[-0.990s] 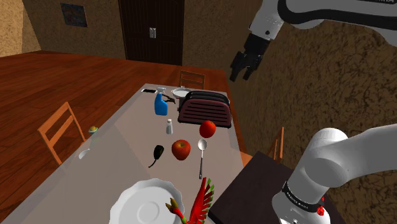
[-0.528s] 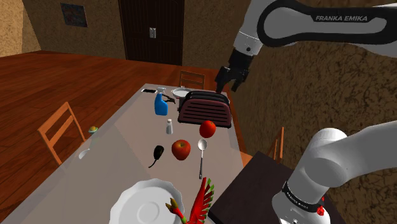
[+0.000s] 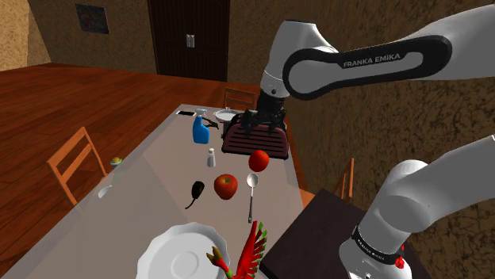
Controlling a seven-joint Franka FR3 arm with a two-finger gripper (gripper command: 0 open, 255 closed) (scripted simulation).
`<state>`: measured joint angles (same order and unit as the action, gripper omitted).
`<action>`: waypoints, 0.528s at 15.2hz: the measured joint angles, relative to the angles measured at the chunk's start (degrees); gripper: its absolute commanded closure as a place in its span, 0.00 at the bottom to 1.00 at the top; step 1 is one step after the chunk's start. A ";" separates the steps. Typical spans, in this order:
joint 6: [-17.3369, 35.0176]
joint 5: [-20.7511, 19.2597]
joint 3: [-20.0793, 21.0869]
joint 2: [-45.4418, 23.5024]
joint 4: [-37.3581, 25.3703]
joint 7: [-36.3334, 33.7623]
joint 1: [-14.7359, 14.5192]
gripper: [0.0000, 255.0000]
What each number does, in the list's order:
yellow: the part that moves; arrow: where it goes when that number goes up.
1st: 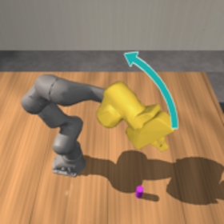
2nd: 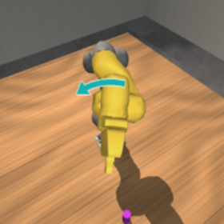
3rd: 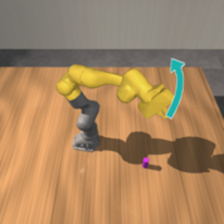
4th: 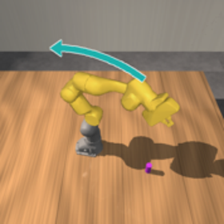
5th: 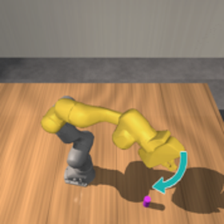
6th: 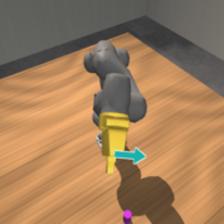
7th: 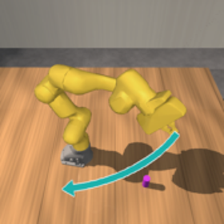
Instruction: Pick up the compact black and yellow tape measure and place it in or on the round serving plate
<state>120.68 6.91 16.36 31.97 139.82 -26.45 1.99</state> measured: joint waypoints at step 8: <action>11.87 -6.69 10.07 -15.70 -2.55 -16.06 4.43 0.00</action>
<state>132.55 0.22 26.43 16.27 137.26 -42.51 6.42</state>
